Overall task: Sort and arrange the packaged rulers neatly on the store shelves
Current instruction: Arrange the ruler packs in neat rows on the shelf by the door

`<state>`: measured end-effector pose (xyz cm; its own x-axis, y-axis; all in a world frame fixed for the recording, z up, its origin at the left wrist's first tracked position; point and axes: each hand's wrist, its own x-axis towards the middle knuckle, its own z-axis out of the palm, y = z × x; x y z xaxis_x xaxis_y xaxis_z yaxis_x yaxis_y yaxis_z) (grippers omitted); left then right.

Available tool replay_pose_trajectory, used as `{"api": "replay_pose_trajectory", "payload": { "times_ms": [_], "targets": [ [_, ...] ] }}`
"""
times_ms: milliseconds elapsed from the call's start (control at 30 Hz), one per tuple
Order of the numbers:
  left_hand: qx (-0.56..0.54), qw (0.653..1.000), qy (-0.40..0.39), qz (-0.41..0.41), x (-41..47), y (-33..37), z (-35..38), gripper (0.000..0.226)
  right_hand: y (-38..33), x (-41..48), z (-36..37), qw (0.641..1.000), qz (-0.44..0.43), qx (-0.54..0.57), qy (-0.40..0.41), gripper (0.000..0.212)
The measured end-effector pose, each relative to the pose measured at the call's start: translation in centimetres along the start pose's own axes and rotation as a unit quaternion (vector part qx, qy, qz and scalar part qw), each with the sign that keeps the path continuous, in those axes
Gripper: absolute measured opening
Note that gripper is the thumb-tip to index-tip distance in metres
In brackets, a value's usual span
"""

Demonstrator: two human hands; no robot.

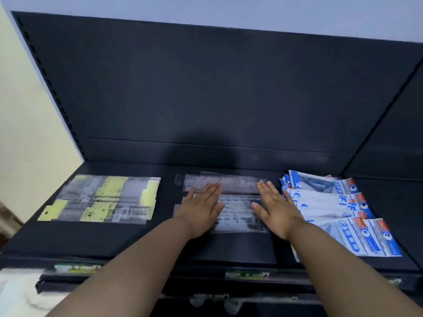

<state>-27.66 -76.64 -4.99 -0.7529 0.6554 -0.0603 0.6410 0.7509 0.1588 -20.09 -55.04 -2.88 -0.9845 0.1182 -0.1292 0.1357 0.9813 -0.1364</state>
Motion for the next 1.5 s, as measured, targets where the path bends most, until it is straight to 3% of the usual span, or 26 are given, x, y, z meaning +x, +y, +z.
{"api": "replay_pose_trajectory", "payload": {
  "times_ms": [200,433,567,733,1000,1100,1267,1500],
  "targets": [
    [0.027,1.000,-0.005,-0.007,2.5,-1.7,-0.4,0.055,0.3,3.8,-0.1,0.998,-0.060,0.006,0.009,0.067],
    [0.036,0.999,0.031,-0.020,6.3,-3.7,-2.2,0.056,0.1,7.7,-1.4,0.997,-0.063,0.031,0.026,0.065],
    [0.014,0.997,-0.066,-0.024,9.0,-5.0,-3.1,0.070,0.5,10.1,-2.1,0.999,-0.024,0.040,-0.026,0.076],
    [-0.035,0.983,-0.180,-0.026,11.4,-6.3,-3.6,0.083,0.9,12.7,-2.0,0.985,0.033,0.081,-0.149,0.092],
    [0.097,0.966,-0.238,-0.014,12.6,-3.8,-4.8,0.081,-1.1,14.0,-3.1,0.975,-0.024,-0.093,-0.198,0.068],
    [0.056,0.980,-0.188,-0.022,12.2,-4.0,-4.4,0.066,-1.0,13.9,-2.9,0.982,-0.038,-0.090,-0.163,0.061],
    [0.086,0.995,-0.018,-0.041,11.3,-4.9,-3.8,0.050,-0.5,13.9,-3.2,0.996,-0.057,-0.062,0.000,0.040],
    [0.015,0.993,-0.016,-0.114,9.9,-6.3,-1.9,0.060,0.1,13.1,-0.6,0.999,-0.009,-0.039,0.024,0.044]
  ]
}}
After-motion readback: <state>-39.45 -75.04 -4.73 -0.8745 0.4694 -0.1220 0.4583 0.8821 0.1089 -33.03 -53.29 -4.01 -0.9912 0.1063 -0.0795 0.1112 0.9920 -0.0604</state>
